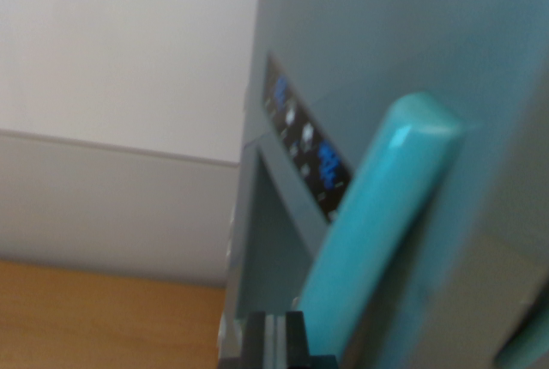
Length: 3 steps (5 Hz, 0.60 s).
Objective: Close fridge door
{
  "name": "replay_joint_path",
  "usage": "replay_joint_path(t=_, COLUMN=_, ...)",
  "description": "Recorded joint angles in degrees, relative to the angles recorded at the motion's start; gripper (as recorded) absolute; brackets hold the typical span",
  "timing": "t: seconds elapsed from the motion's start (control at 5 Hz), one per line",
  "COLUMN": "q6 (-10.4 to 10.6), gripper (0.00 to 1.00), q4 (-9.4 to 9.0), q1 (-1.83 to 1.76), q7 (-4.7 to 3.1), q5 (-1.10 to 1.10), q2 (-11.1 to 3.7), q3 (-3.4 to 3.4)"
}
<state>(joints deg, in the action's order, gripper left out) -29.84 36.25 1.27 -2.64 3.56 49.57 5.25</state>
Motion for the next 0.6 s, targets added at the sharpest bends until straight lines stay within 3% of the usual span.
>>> replay_joint_path(t=0.2, q6=0.1, gripper=1.00, q4=1.10, q1=0.00, q7=0.00, q5=0.00, q2=-3.21, q3=0.74)
replay_joint_path(t=0.4, q6=0.1, gripper=1.00, q4=1.10, q1=0.00, q7=0.00, q5=0.00, q2=-3.21, q3=0.74)
replay_joint_path(t=0.6, q6=0.3, gripper=1.00, q4=2.35, q1=0.00, q7=0.00, q5=0.00, q2=-6.26, q3=0.77)
